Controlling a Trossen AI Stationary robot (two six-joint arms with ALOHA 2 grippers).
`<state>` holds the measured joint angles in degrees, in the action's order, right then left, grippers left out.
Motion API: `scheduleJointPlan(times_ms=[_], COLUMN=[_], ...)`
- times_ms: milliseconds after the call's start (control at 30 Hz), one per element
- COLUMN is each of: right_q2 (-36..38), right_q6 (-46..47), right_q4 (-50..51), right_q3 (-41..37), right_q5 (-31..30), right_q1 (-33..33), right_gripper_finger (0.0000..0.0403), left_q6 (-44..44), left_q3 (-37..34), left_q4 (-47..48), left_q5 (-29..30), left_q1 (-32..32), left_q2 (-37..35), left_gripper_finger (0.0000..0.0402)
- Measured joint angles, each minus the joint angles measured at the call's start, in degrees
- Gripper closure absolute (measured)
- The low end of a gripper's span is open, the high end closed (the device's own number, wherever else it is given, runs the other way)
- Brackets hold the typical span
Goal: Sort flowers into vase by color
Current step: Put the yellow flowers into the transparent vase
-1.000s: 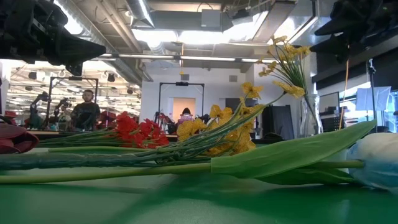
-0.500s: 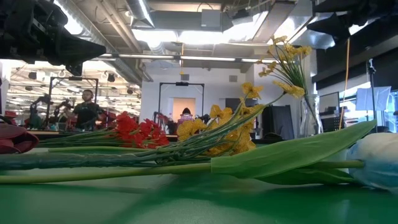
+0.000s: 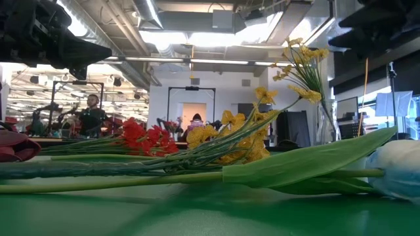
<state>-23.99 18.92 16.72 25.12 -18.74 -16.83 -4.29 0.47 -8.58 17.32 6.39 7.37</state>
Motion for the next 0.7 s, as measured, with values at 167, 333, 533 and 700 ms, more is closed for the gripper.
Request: scheduleJointPlan(times_ms=[167,333,533,700], right_q2=[-0.6,-0.5,-0.5,-0.5], right_q6=[6.9,12.6,12.8,10.7], right_q4=[-0.5,-3.1,-8.7,-10.8], right_q3=[-4.9,-9.3,-11.1,-11.1], right_q5=[-5.6,-8.8,-8.7,-8.5], right_q1=[-4.5,-8.8,-12.2,-12.5], right_gripper_finger=[0.018,0.018,0.018,0.018], left_q6=[0.0,0.0,0.0,0.0], left_q3=[0.0,0.0,0.0,0.0], left_q4=[0.0,0.0,0.0,0.0], left_q5=[0.0,0.0,0.0,0.0], left_q1=[0.0,0.0,0.0,0.0], left_q2=[0.0,0.0,0.0,0.0], left_gripper_finger=[0.0401,0.0401,0.0401,0.0401])
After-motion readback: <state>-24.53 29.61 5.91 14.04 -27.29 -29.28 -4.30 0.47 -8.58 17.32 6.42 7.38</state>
